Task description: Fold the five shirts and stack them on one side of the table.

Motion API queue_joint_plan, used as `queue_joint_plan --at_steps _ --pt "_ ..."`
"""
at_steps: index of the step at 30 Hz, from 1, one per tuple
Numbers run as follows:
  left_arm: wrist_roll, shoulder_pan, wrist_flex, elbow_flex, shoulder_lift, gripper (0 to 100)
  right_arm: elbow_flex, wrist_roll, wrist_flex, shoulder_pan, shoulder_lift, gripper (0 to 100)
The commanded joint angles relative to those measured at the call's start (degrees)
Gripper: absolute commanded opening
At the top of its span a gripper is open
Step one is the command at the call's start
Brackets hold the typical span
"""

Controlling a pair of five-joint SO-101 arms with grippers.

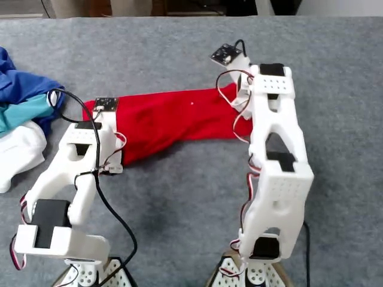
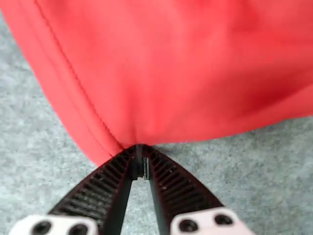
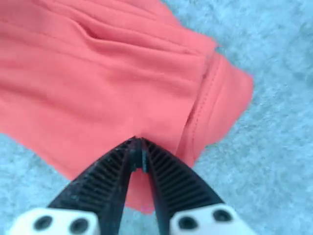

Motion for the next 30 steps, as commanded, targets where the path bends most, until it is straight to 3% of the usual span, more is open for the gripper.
queue_joint_plan --at_steps 1,6,13,20,30 --pt "-1.23 -0.79 2.73 -0.35 -3.82 2 4.00 0.35 -1.85 -1.80 -10.51 0.5" --pt "-0.18 0.09 8.00 -6.15 -10.51 2 11.38 0.35 -5.80 -1.98 -19.21 0.5" --pt "14.15 10.11 8.97 -23.30 -12.26 2 12.70 -1.05 -11.43 -0.84 -15.08 0.7" --pt "28.92 17.41 1.58 -31.56 -0.48 2 9.01 -1.41 -11.60 -0.75 -7.34 0.6" --pt "32.70 26.46 -3.43 -35.43 14.46 2 5.14 -1.76 -15.74 0.31 -0.66 0.6"
